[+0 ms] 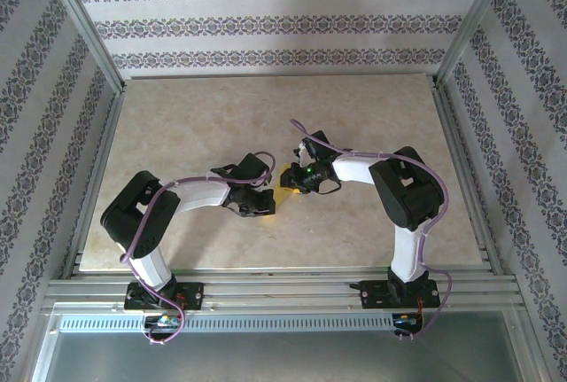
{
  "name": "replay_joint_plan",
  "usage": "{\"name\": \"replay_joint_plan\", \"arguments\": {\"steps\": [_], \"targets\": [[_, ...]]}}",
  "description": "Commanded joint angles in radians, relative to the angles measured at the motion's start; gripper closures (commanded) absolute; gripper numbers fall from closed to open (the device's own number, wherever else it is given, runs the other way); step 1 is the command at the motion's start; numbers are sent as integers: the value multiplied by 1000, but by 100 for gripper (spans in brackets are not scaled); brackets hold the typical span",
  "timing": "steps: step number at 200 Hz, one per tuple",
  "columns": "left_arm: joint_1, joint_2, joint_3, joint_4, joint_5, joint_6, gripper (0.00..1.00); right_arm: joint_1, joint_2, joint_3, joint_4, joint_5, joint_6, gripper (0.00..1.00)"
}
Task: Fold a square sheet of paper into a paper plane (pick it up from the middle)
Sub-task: Fold the wing for the fifth time at the center of the table.
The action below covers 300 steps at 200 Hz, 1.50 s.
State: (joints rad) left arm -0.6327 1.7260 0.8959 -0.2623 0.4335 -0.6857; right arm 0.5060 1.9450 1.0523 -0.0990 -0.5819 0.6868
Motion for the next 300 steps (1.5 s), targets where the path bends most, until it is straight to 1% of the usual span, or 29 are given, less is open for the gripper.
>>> {"name": "replay_joint_plan", "arguments": {"steps": [1, 40, 64, 82, 101, 120, 131, 170, 196, 225, 262, 300], "targets": [[7, -12, -31, -194, -12, 31, 90, -8, 110, -31, -49, 160, -4, 70], [-5, -49, -20, -322, -54, 96, 91, -6, 115, -24, -52, 160, -3, 70], [-15, -78, -11, -353, -56, 125, 92, -6, 117, -22, -53, 162, -3, 70], [-17, -113, 22, -365, -78, 137, 91, -6, 116, -22, -54, 162, -3, 70], [-16, -164, 54, -312, -124, 117, 91, -5, 116, -24, -53, 162, -3, 70], [-16, -183, 47, -169, -130, 63, 91, -7, 119, -25, -52, 162, -2, 70], [-16, -162, 50, -93, -120, 41, 91, -6, 121, -25, -51, 162, -1, 70], [-15, -57, 80, 13, -136, -5, 92, -6, 120, -29, -50, 159, 2, 70], [-14, 6, 108, 37, -118, 2, 92, -8, 114, -31, -48, 158, 2, 70], [-9, 43, 94, 128, -60, -28, 92, -9, 113, -30, -47, 153, 3, 70], [-9, 59, 51, 126, -91, -39, 95, -10, 104, -26, -38, 144, 7, 70], [-9, 53, -4, 122, -95, -47, 97, -11, 73, -23, -19, 131, 10, 70]]}}
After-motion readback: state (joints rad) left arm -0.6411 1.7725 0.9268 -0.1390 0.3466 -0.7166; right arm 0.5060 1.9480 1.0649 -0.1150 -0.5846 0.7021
